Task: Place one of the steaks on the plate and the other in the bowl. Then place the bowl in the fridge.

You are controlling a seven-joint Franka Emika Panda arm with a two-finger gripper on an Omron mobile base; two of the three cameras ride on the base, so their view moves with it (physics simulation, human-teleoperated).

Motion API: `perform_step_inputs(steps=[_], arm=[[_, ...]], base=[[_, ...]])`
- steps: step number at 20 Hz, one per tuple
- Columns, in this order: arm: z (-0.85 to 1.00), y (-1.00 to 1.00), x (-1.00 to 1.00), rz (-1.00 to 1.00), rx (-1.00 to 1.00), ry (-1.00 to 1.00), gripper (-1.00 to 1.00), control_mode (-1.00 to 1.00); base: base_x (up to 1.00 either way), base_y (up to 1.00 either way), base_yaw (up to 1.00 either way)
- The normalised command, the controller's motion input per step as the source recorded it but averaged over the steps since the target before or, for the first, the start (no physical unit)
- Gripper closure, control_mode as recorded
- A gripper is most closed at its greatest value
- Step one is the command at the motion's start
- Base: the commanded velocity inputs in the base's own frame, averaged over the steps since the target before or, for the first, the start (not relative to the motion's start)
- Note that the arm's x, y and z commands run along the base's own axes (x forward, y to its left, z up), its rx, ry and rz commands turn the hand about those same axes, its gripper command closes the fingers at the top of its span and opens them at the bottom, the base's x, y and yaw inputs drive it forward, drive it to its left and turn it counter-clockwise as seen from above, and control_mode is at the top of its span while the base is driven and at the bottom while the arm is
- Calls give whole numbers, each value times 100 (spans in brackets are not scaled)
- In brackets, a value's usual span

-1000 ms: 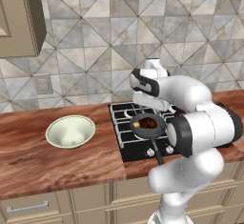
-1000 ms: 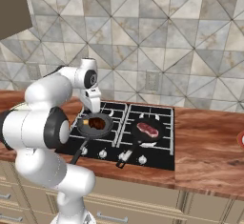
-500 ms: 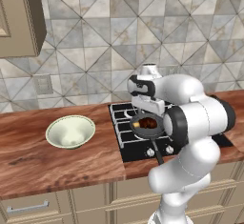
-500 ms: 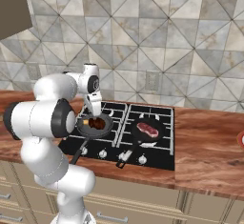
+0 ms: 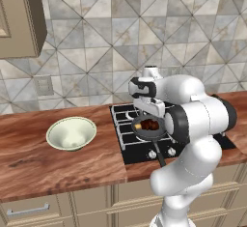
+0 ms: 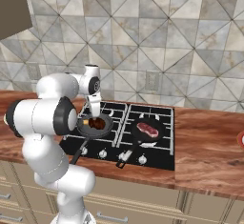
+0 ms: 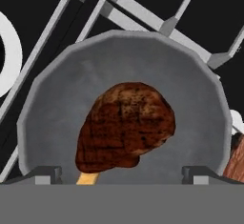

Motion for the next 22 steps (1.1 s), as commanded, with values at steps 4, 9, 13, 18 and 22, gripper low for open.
perform_step_inputs(steps=[4,9,13,18,22], arm=[[-5,0,-10,-8,0,0,-100,-100],[-20,5,-1,-5,0,0,-100,-100],[-31,0,0,-1,-3,0,-100,-100],[-31,0,0,0,-1,0,-100,-100],[-39,0,0,-2,0,0,-100,-100]], base=[[0,0,0],[0,0,0],[0,0,0],[0,0,0],[0,0,0]])
